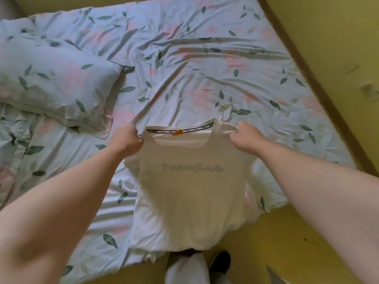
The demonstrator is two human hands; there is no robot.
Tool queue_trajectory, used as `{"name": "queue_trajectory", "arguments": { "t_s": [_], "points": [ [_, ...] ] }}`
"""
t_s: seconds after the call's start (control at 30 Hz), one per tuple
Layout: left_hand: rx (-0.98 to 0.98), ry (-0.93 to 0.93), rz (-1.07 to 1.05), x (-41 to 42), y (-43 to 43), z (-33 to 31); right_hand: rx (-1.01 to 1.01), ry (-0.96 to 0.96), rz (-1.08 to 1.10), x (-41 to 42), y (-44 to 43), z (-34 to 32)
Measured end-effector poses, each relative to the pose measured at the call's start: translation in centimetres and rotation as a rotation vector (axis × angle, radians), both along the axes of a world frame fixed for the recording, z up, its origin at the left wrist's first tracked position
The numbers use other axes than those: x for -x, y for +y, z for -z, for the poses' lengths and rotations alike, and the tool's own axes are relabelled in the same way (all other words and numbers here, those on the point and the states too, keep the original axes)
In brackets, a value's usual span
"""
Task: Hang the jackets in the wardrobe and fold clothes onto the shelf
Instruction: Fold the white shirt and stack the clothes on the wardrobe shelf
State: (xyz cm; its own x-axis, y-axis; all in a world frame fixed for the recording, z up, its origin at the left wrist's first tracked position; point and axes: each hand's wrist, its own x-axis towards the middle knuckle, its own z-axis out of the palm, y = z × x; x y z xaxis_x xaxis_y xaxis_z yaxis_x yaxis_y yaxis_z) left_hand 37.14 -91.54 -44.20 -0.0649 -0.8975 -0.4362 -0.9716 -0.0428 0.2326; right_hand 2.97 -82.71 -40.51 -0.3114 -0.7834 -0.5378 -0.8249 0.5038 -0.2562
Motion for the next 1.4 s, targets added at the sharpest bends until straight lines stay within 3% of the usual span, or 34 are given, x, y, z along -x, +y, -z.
{"name": "queue_trajectory", "arguments": {
  "t_s": [0.23, 0.43, 0.63, 0.73, 0.87, 1.03, 1.2, 1.33, 1.4],
  "points": [
    [0.023, 0.125, -0.146, 2.5, -2.7, 10.8, -0.021, 0.068, 0.08, 1.8, -3.1, 10.9],
    [0.123, 0.052, -0.113, 5.3, -8.6, 15.4, 0.026, 0.192, 0.049, 3.0, -8.2, 16.1],
    [0.115, -0.067, -0.128, 7.8, -12.1, 20.1, 0.206, -0.04, 0.187, 3.7, -13.0, 21.4],
    [0.178, -0.129, 0.091, 8.9, -9.8, 23.1, 0.146, -0.098, 0.197, 4.6, -12.8, 23.3],
    [0.289, -0.045, 0.533, 12.0, -6.6, 26.2, 0.032, -0.072, 0.213, 7.3, -10.1, 25.0],
    [0.23, 0.053, 0.789, 18.1, -4.8, 27.0, -0.028, 0.007, 0.177, 11.5, -7.6, 27.0],
    [0.178, 0.033, 0.799, 23.4, -4.6, 27.3, -0.079, -0.076, 0.216, 14.3, -6.3, 29.4],
    [0.137, 0.031, 0.759, 26.6, -3.6, 27.5, -0.133, -0.132, -0.024, 14.9, -5.2, 29.8],
    [0.173, 0.093, 0.717, 28.0, -2.4, 27.6, -0.144, -0.262, -0.057, 15.1, -4.9, 29.5]
  ]
}}
